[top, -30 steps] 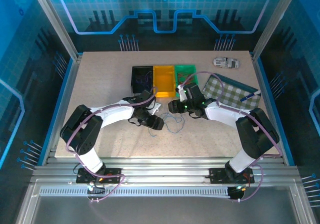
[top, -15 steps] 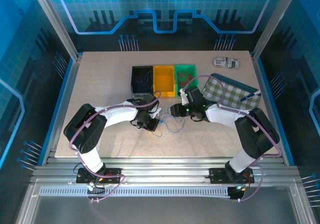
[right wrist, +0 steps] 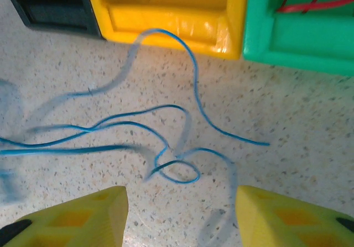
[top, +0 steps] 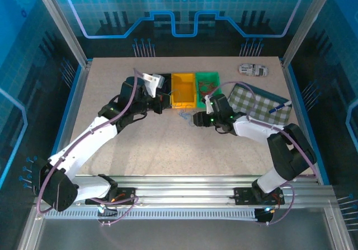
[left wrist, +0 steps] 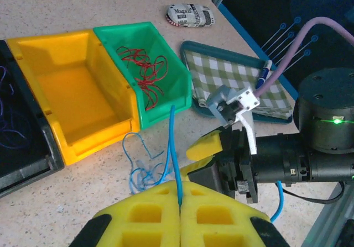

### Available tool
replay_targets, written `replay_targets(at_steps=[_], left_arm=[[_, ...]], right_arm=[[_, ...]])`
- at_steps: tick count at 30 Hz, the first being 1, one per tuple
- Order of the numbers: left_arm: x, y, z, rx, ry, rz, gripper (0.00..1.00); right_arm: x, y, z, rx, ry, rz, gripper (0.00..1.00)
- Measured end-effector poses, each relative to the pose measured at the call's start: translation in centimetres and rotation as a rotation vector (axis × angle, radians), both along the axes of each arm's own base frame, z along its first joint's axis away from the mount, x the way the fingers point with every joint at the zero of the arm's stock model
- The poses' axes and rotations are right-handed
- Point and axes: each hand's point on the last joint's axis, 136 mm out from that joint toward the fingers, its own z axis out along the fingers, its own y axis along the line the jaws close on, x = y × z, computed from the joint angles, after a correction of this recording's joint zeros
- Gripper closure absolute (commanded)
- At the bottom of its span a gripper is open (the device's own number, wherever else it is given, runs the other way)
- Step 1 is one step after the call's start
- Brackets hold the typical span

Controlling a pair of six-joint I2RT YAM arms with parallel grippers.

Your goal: Untangle the cables

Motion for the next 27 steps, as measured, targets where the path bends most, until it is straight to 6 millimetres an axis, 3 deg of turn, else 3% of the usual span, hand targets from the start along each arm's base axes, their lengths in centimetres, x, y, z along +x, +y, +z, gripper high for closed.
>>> replay_targets(at_steps=[6,12,21,27], left_arm=[[0.4,0.2,0.1,-0.020,0.011,0.018,1.00],[0.2,-0.3,0.5,-0.050,0.009,-0.006,1.00],[-0.8,-1.6,1.8,-0.118,0.020,-0.088,1.00],[-1.5,-2.8,5.1,-0.205,-0.015,-0.169,1.00]], right_arm=[[0.5,-0.4,2.1,0.036,-0.050,-0.004,0.46],[-0.5,1.4,3.1,0.099,-0.051,0.103,0.46],[-0.4,7.4,5.4,0.129,-0.085,0.304,0.46],[-0.2,9.5,4.1,0.109,-0.069,0.353,0.46]])
